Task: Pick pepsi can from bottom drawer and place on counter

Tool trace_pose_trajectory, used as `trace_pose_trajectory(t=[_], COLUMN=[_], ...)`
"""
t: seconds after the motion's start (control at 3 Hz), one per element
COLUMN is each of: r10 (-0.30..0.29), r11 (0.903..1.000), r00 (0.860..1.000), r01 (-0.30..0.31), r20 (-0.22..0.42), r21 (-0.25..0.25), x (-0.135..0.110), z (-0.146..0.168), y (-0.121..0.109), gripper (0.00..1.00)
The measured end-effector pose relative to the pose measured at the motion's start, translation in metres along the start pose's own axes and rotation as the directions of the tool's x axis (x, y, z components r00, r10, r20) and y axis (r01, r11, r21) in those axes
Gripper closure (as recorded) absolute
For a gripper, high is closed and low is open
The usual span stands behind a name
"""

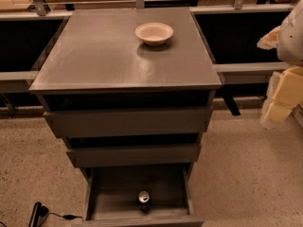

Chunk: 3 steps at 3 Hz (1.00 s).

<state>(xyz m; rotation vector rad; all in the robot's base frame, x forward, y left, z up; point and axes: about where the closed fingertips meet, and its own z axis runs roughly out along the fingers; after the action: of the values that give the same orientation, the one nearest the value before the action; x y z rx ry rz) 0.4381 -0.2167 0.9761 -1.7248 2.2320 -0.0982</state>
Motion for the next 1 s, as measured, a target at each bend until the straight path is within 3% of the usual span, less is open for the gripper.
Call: trace_pose_trajectory(t=[0.33,0.67,1.0], r10=[0.0,-0.008,0.023], r11=[1.0,0.9984,0.9928], r00=[1.0,0.998,0.981], r01=[0.0,0.012,0.0], r20=[0.0,0.056,0.192], r21=[0.0,-0.055,-0.119], x=[0.0,-0.012,-0.042], z=[0.0,0.032,0.071], y=[0.0,0.014,0.058], gripper=[0.0,0.0,0.0])
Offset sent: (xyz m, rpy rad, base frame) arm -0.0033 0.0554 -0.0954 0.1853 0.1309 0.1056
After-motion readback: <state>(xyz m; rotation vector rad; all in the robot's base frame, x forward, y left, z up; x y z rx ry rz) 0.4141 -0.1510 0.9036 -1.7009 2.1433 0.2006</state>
